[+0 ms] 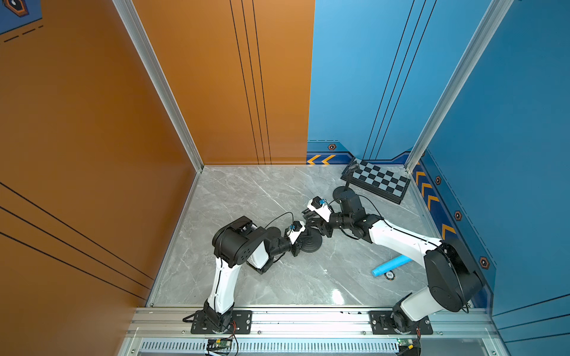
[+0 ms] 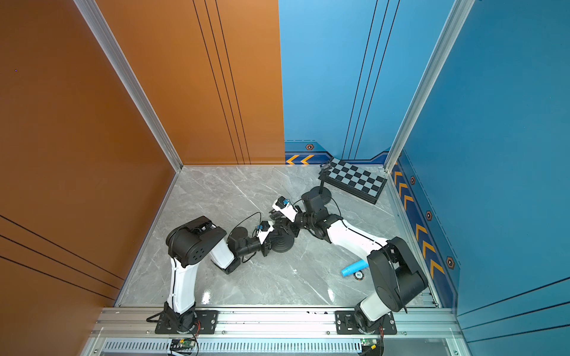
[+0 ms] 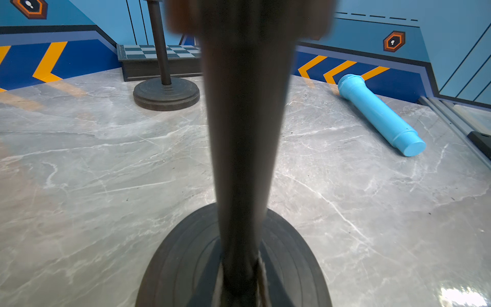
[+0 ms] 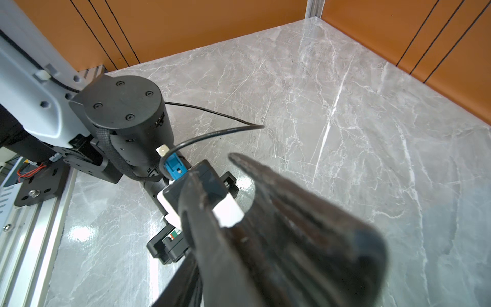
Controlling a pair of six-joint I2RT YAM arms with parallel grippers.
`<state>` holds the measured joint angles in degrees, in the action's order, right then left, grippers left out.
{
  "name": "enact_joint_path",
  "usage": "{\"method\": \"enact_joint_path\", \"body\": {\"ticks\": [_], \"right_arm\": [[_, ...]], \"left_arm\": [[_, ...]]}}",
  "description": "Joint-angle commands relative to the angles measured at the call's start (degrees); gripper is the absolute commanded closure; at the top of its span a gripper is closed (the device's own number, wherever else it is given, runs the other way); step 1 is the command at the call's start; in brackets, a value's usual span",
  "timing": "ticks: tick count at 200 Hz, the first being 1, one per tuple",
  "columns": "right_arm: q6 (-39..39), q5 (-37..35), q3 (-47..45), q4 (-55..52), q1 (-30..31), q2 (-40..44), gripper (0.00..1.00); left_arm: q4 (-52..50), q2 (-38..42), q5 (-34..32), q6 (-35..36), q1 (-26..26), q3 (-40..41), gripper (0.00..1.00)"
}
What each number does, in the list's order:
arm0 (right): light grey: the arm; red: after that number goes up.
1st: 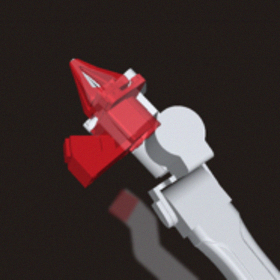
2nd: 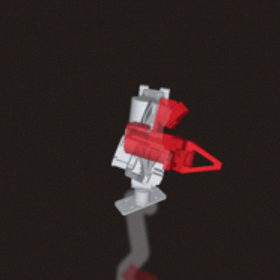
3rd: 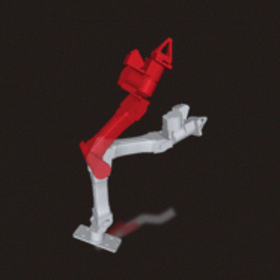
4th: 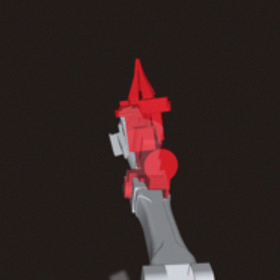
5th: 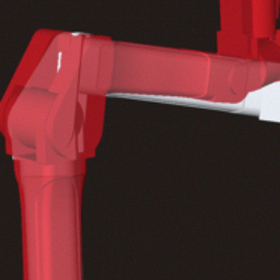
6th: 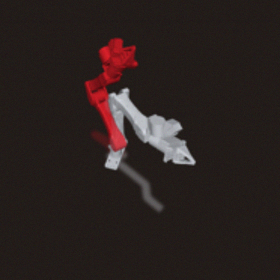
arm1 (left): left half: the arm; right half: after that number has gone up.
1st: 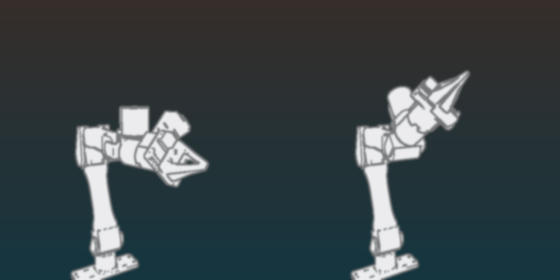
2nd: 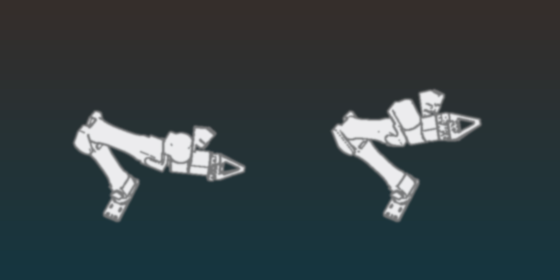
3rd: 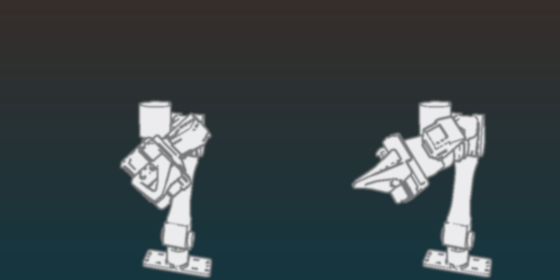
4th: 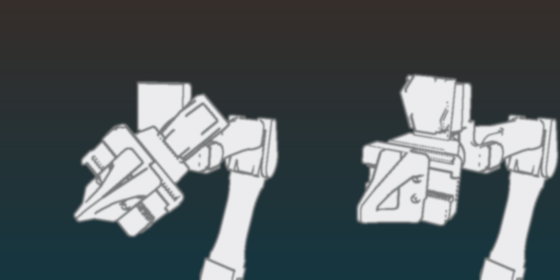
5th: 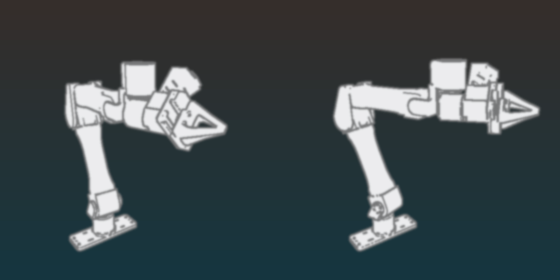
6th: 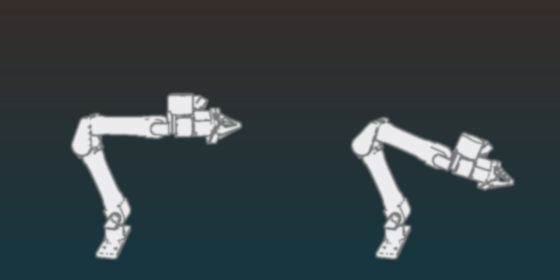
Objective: Assemble a microphone stand
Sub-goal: Screw the microphone stand pole into the microphone stand base.
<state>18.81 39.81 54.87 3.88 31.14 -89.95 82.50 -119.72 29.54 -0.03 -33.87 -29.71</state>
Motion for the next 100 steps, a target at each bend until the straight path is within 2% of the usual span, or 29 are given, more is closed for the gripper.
{"method": "enact_joint_path", "body": {"ticks": [1,10,27,45,55,61,67,79,89,100], "right_arm": [[1.79,-0.72,2.06,-1.40,0.07,-2.40,0.76],[1.12,-1.93,1.55,-0.35,0.13,-2.29,0.83],[-1.46,-5.65,-1.02,3.90,0.50,-1.27,0.90],[-5.06,-10.35,-4.95,9.29,1.30,0.32,0.94],[-8.00,-15.38,-7.83,13.39,2.50,1.34,0.95],[-10.19,-20.66,-9.96,16.34,3.70,1.99,0.95],[-12.76,-27.68,-12.14,19.34,5.25,2.60,1.00],[-18.37,-42.54,-15.92,24.63,8.60,3.77,1.00],[-23.74,-56.29,-18.21,27.55,13.74,3.91,1.00],[-28.41,-66.71,-19.72,29.74,17.81,3.29,1.00]], "left_arm": [[-9.80,-1.70,3.73,2.30,-0.59,1.06,0.89],[-9.95,-1.66,3.60,2.26,-0.59,0.97,0.89],[-9.99,-1.74,3.32,2.12,-0.58,0.83,0.89],[-9.99,-1.83,2.62,1.96,-0.59,0.69,0.89],[-10.03,-1.91,1.99,1.58,-0.58,0.64,0.88],[-10.00,-1.94,1.53,1.53,-0.59,0.64,0.87],[-10.00,-1.92,0.77,1.26,-0.58,0.64,0.87],[-10.03,-1.92,-0.61,0.91,-0.54,0.71,0.87],[-9.99,-1.83,-1.21,0.82,-0.53,0.77,0.87],[-10.02,-1.79,-1.88,0.78,-0.50,0.72,0.87]]}}
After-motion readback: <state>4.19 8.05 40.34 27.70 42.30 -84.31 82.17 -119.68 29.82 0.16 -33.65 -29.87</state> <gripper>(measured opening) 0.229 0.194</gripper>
